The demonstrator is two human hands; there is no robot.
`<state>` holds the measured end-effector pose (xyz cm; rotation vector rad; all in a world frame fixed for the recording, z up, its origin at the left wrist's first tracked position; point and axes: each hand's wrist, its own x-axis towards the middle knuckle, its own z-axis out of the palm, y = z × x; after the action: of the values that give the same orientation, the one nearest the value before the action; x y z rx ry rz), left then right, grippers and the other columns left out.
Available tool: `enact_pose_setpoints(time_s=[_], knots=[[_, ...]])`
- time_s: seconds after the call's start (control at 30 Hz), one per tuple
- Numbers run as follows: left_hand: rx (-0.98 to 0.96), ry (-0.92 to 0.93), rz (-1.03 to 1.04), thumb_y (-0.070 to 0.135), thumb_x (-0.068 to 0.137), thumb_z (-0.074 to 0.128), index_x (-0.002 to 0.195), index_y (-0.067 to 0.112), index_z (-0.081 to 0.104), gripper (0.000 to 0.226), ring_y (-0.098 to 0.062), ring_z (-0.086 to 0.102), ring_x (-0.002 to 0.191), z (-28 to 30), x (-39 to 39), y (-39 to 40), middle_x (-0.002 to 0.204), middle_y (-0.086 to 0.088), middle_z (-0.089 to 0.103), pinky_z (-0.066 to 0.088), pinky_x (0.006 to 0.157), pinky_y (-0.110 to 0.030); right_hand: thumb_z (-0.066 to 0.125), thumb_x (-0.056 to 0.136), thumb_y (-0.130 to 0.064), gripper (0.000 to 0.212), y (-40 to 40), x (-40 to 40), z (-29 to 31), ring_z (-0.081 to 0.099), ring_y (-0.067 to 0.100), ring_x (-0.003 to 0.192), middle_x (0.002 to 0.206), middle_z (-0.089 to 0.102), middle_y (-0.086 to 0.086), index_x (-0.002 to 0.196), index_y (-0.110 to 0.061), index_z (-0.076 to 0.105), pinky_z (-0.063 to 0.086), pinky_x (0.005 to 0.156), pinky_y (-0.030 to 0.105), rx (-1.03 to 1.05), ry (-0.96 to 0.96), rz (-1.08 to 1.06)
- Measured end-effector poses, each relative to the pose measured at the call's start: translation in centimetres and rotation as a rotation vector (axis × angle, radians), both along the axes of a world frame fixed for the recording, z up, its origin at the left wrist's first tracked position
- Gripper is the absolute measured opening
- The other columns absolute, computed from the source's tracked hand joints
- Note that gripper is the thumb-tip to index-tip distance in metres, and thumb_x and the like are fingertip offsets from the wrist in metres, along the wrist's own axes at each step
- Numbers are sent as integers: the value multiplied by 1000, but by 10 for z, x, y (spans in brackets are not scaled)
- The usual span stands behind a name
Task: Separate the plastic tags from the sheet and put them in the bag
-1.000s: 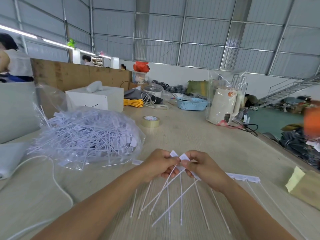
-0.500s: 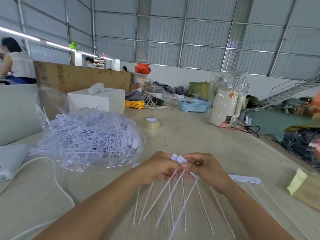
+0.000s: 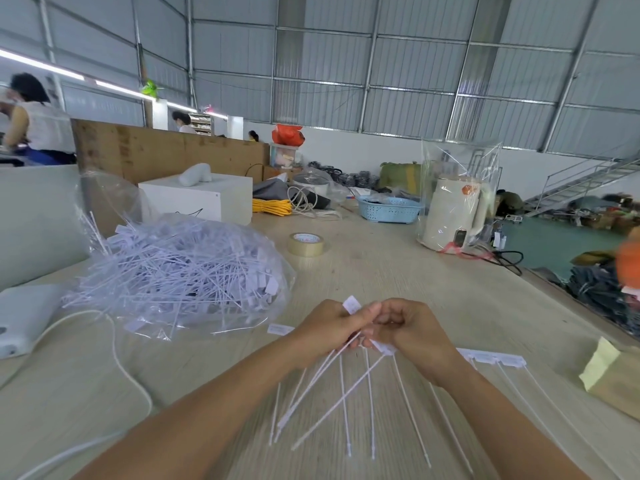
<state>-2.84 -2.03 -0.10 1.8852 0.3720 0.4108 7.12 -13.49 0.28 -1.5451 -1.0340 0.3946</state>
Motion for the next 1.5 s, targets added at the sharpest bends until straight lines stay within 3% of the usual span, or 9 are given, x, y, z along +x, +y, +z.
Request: enact_pose_setpoints(time_s=[0.17,0.3,0.5,0.67,0.9,1.03,1.17,1.27,1.5], knots=[[83,-145,186,24,93,57,56,15,54,38,-2,44,40,-4,8,1,44,8,51,35,49,-20,64,87,-9,5,1,-2,-1,64,6,66,75,70,4,88,-6,68,50,64,16,-102,-68,31],[189,-136,155,24,93,57,67,6,60,32,-15,50,56,-6,9,0,63,-10,55,36,58,-25,51,95,-10,30,-2,-6,0,55,2,54,60,58,-3,67,-9,60,46,57,16,-228,-156,108],[148,-77,127,26,93,57,55,12,51,41,-3,41,37,1,9,3,43,3,45,32,44,-18,56,91,-5,41,0,-3,2,41,2,43,46,48,-10,53,-20,53,35,51,17,-145,-376,45],[202,-19,45,22,93,58,46,17,43,49,0,34,32,6,1,8,34,10,39,28,41,-14,55,84,8,31,-2,3,-1,39,1,46,52,39,-11,57,-8,54,27,51,16,-204,-669,99],[-151,-56,79,36,94,53,56,17,43,44,-6,30,32,17,-5,25,38,8,38,23,37,-13,50,93,-3,38,-21,26,19,36,8,50,55,42,-4,55,-12,49,31,53,21,64,-2,13],[-342,-101,49,26,99,47,65,14,49,36,-7,38,36,14,0,17,44,5,47,28,39,-14,47,94,-9,39,-20,22,17,27,8,45,54,39,-3,55,-15,54,33,45,18,132,312,61],[-369,-91,4,1,90,55,72,8,63,21,-11,50,46,15,3,7,50,2,57,40,52,-22,47,93,-3,19,-9,8,18,39,6,47,57,49,-2,81,0,62,40,47,17,119,355,203],[-353,-147,47,0,89,57,75,9,65,19,-8,53,45,18,2,4,53,2,60,43,51,-21,46,92,4,23,-10,7,22,51,5,54,62,58,-4,92,-4,67,48,54,16,110,329,201],[-300,-153,87,8,89,62,77,7,64,11,-9,51,50,19,-5,14,59,3,65,36,57,-26,59,83,0,10,-17,16,26,55,8,53,64,59,4,83,-5,68,51,53,18,240,380,17]])
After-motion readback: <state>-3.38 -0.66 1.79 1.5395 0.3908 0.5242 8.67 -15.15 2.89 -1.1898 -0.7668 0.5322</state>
